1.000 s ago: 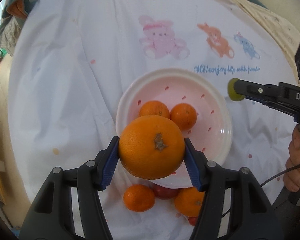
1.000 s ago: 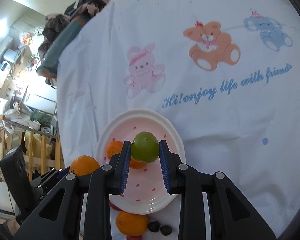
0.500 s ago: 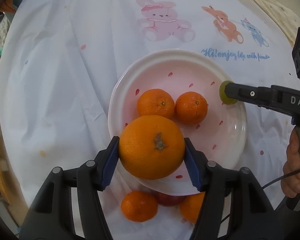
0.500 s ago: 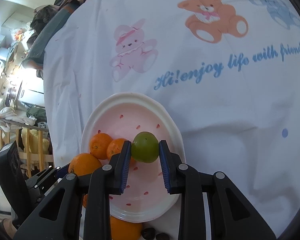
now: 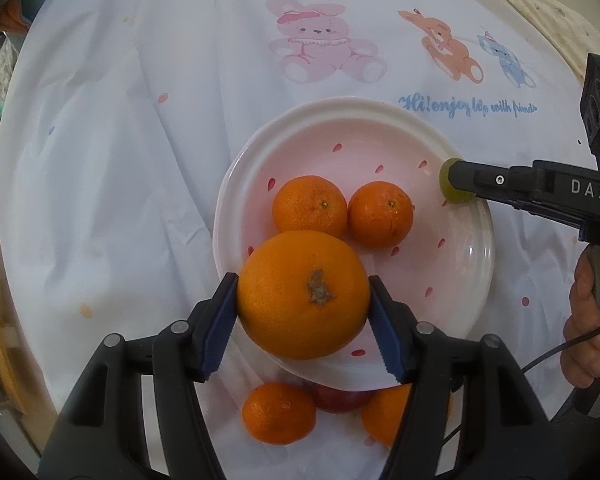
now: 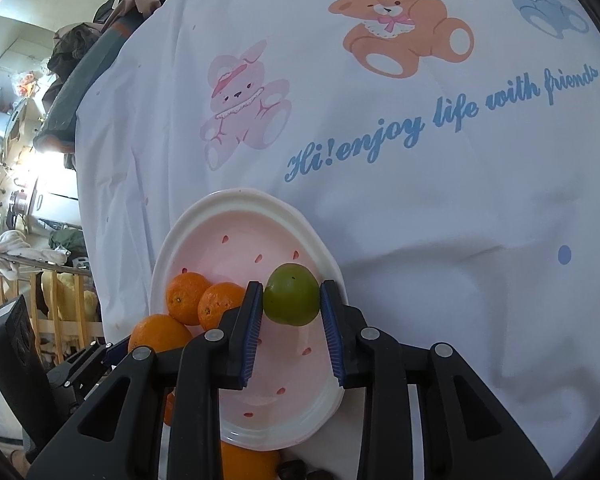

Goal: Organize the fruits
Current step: 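Carry the orange and lime into the pink bowl and open both grippers, then lift both open grippers away from the pink bowl, then grasp another large orange with the left gripper and lift it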

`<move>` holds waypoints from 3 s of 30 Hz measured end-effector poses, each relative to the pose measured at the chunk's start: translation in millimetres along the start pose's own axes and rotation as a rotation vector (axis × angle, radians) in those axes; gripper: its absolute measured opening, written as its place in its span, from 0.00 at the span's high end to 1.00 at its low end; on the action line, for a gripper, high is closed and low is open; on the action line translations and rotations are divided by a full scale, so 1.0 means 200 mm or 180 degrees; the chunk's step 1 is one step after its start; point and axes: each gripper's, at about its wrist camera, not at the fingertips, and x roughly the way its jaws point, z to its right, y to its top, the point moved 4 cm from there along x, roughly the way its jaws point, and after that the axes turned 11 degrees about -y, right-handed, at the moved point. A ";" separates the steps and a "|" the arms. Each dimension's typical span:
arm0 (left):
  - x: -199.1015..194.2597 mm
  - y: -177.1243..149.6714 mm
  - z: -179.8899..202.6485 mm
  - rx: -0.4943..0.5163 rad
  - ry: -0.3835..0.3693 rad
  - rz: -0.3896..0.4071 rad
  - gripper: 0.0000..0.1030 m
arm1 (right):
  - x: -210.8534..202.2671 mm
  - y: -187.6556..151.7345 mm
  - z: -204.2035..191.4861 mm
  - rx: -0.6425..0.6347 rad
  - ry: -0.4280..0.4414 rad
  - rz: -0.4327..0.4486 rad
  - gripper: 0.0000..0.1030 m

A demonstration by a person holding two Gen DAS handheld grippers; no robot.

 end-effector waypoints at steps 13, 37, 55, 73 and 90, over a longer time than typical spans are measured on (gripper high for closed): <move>-0.08 0.02 0.11 0.0340 -0.0008 0.0159 0.13 | -0.07 0.02 -0.04 0.0005 0.0116 0.0126 0.38; -0.49 0.05 -0.02 0.0085 -0.0006 0.0800 0.13 | -0.50 -0.05 -0.10 -0.0099 0.0060 0.0657 0.37; -0.59 -0.39 -0.03 -0.0474 -0.0136 0.0902 0.13 | -0.75 -0.59 -0.04 -0.0109 -0.0025 0.0808 0.34; -0.31 -0.44 0.04 -0.0333 -0.0194 0.0418 0.13 | -0.60 -0.60 0.09 0.0354 0.0154 0.0635 0.34; 0.04 -0.50 0.28 -0.0364 0.0002 -0.0238 0.21 | -0.64 -0.55 0.27 0.0939 0.0481 0.0542 0.34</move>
